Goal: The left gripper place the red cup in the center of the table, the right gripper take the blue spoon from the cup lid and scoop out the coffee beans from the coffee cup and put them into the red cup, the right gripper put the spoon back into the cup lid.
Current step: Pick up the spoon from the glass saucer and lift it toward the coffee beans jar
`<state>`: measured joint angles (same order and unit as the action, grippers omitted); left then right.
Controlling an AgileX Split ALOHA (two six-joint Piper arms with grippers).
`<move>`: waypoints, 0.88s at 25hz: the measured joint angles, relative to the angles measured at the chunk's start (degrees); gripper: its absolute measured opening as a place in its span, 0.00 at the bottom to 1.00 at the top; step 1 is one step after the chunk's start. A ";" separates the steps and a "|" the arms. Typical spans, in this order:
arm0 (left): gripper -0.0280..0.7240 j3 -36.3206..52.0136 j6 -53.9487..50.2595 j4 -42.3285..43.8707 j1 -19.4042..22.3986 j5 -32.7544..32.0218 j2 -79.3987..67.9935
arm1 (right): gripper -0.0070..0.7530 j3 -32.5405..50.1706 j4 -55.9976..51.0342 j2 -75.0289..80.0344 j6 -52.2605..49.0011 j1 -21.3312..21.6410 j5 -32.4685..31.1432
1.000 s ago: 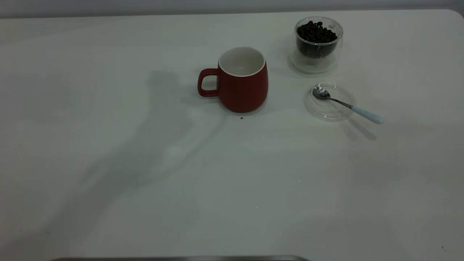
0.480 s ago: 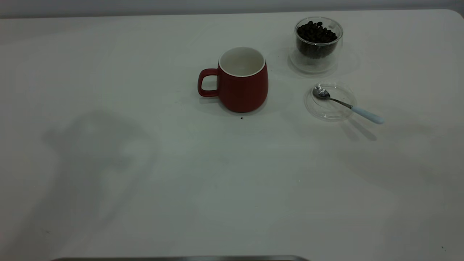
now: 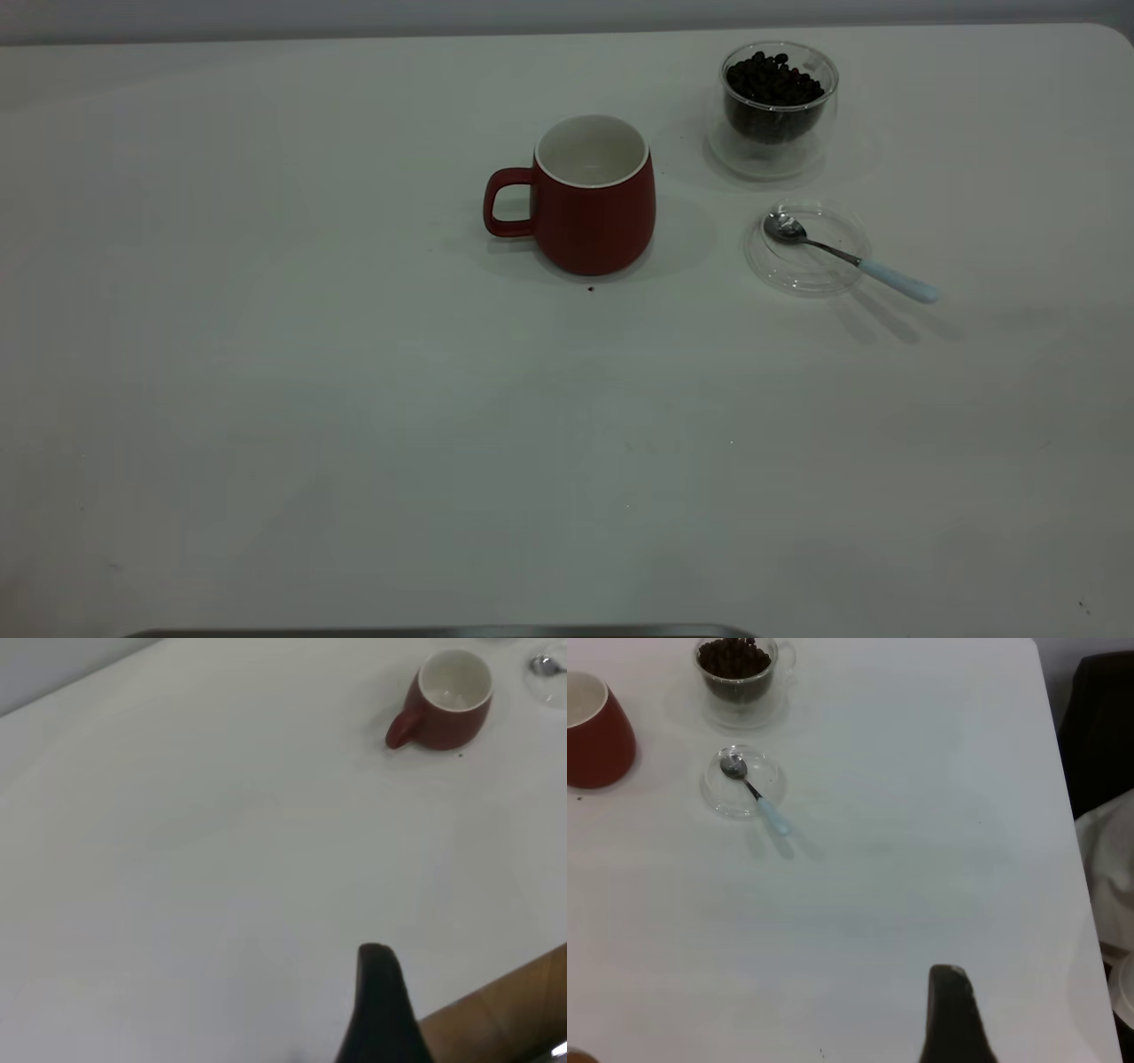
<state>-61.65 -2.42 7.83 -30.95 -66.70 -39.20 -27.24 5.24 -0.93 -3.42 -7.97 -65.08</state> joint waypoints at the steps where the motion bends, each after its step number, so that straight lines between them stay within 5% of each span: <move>1: 0.82 2.16 0.05 0.00 0.00 0.00 4.73 | 0.70 0.00 0.00 0.00 0.00 0.00 0.00; 10: 0.82 16.47 -0.37 -2.66 1.34 -0.05 31.87 | 0.70 0.00 0.05 0.00 0.00 0.00 0.00; 22: 0.82 30.11 -0.49 -7.06 22.22 0.73 38.20 | 0.70 0.00 0.05 0.00 0.00 0.00 0.00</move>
<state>-31.54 -2.91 0.77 -8.73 -65.96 -0.99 -27.24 5.29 -0.93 -3.42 -7.97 -65.08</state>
